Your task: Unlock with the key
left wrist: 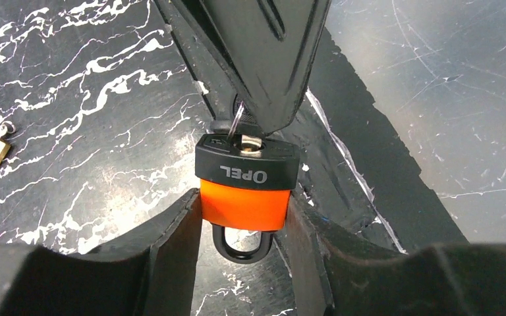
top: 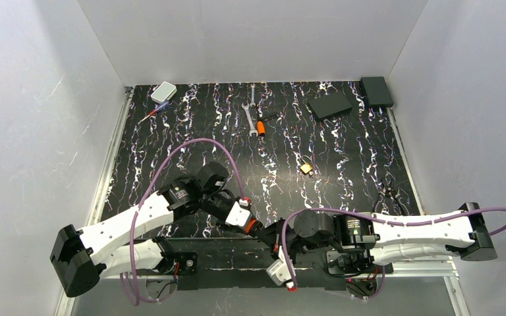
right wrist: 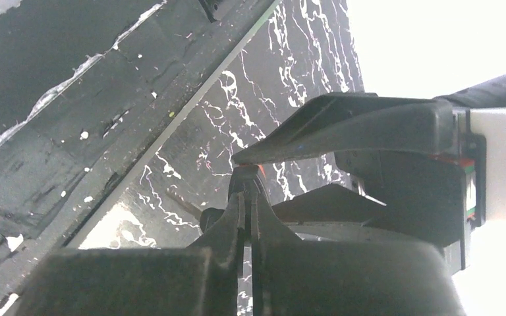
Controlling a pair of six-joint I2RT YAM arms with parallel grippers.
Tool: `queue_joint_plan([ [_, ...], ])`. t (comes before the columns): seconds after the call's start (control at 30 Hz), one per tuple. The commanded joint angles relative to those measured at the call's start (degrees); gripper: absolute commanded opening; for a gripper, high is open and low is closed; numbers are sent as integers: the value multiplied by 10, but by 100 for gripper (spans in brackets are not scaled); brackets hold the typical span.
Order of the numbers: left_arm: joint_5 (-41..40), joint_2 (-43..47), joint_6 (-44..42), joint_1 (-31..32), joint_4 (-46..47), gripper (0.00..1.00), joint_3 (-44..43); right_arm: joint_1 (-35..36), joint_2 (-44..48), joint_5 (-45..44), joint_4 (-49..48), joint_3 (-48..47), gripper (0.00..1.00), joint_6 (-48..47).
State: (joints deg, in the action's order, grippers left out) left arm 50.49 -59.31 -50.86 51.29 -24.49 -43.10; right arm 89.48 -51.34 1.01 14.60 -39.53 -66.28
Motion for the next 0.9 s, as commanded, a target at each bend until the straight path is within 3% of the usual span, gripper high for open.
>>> queue_joint_plan([
  [0.0, 151, 17, -3, 11, 43, 0, -64, -5, -18, -1, 84, 6, 1, -58],
  [0.27, 124, 32, -18, 11, 45, 0, -60, -5, -25, -43, -44, 12, 1, 75],
  [0.4, 124, 35, -10, 11, 54, 0, -60, -5, -40, -52, -62, 12, 1, 124],
  [0.57, 101, 31, -6, 11, 54, 0, -55, -5, -22, -72, -68, 21, 43, 139],
  [0.87, 85, 24, -7, 11, 51, 0, -54, -5, 17, -70, -30, 4, 47, 179],
])
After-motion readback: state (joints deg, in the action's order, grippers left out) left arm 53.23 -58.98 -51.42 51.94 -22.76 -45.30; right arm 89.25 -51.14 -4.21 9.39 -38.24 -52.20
